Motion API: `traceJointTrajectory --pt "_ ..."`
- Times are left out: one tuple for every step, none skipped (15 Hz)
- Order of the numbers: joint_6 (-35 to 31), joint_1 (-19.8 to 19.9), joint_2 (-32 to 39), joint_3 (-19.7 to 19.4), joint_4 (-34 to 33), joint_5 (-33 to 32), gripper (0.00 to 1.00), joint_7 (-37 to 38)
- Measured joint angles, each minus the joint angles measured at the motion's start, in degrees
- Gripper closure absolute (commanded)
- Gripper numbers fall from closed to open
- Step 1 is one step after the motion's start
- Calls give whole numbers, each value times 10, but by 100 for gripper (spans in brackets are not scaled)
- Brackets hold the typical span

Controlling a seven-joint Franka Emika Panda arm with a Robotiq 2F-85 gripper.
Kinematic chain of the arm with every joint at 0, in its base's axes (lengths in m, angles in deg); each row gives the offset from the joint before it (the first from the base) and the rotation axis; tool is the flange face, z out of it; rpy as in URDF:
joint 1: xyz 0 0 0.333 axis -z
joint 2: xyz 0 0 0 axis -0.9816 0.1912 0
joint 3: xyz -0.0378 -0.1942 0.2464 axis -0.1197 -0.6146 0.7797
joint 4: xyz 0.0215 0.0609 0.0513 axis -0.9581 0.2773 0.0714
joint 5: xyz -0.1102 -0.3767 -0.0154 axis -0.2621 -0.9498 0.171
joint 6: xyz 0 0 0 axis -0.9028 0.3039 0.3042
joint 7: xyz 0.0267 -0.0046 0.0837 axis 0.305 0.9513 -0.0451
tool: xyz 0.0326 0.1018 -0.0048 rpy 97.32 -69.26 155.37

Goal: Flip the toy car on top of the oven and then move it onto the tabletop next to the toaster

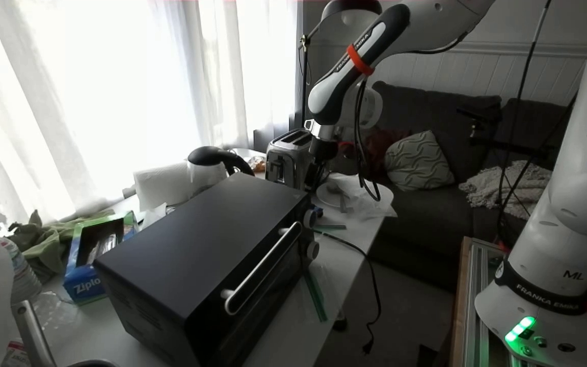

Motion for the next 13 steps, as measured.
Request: traceJointTrajectory --pt "16 -7 -21 -8 6 -25 0 12" --pt "30 -15 -42 -16 11 -51 0 28" --pt "41 -25 -64 -23 17 -81 0 47" --pt "52 -34 -83 -27 23 -111 0 70" --pt "63 -43 -101 -31 27 -139 0 92" --pt "78 -51 -118 -34 29 -159 0 109" --pt "96 -59 -134 -37 30 -175 0 124" --pt "115 -64 -149 -39 30 -188 0 135" --pt "132 -69 -161 -42 30 -198 0 143" --pt "146 -73 -171 -44 30 -202 0 147" --pt "154 -76 -179 -46 30 -203 0 149" --pt "158 -76 -184 -47 30 -203 0 149" --pt "160 -77 -185 -47 30 -203 0 149"
